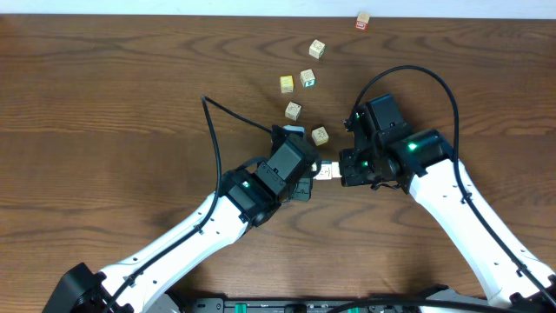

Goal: Lift 3 blocks
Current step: 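Hold the three-block row raised between both grippers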

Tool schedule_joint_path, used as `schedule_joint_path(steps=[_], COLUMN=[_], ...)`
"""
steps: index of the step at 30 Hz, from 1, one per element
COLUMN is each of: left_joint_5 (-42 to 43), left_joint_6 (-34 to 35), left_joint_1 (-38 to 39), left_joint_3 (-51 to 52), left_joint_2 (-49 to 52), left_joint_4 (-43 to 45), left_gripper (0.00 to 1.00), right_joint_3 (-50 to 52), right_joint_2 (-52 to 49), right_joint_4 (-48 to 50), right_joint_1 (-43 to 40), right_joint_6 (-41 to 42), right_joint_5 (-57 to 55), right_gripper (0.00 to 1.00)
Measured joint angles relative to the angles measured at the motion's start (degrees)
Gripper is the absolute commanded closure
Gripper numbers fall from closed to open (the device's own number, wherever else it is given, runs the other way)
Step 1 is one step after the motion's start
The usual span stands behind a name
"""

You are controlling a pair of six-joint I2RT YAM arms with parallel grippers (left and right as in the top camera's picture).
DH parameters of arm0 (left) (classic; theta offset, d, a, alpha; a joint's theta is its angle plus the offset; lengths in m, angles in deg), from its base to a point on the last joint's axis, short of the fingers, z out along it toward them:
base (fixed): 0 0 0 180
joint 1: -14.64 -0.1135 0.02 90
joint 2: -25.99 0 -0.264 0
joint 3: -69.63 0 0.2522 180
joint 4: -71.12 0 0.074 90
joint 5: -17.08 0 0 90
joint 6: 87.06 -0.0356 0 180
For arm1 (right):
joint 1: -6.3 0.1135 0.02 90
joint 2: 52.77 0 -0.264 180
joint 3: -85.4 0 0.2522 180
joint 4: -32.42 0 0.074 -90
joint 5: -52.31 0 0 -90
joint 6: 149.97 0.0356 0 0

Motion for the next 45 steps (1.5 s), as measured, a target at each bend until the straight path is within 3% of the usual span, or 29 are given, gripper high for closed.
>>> schedule_joint_path(steps=[45], left_joint_5=[0.3], left_joint_6=[0.0], left_joint_1=[0.0], left_joint_3=[0.0], left_joint_2=[0.0], left_joint_4=[0.0], left_gripper=[0.92], right_joint_3=[0.0], right_joint_2=[0.0], right_joint_4=[0.8], right_joint_1=[0.0], right_joint_6=[-0.5], right_joint_5=[-0.7], right_gripper=[0.99])
